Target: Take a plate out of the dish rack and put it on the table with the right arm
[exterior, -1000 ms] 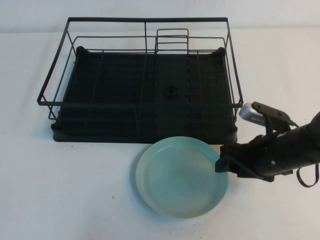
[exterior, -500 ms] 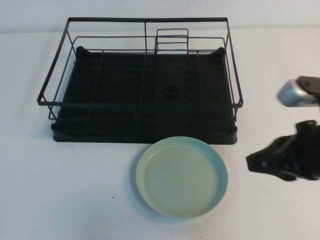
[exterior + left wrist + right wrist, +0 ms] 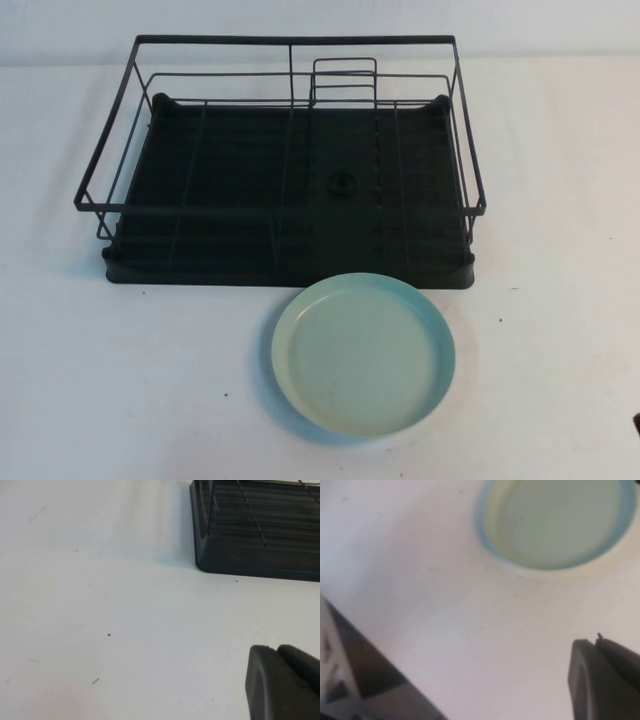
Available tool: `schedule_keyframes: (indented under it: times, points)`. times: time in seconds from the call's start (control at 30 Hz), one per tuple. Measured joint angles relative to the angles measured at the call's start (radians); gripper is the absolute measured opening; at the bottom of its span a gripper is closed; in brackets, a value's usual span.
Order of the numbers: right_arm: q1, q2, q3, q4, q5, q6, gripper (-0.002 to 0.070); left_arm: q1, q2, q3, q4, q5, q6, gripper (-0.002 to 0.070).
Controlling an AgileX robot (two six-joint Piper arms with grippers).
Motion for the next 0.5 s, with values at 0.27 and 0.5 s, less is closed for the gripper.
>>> schedule_keyframes:
  times: [0.27,0.5]
  points:
    - [-0.101,-0.079,0.161,-0.089,-0.202,0.0,-0.0018,0.0,0.0,0.0,0.0,0.0,0.0,-0.0004]
    - [-0.316,-0.295,0.455,-0.037,-0.432,0.0,-0.0018,0.0,0.0,0.0,0.0,0.0,0.0,-0.0004]
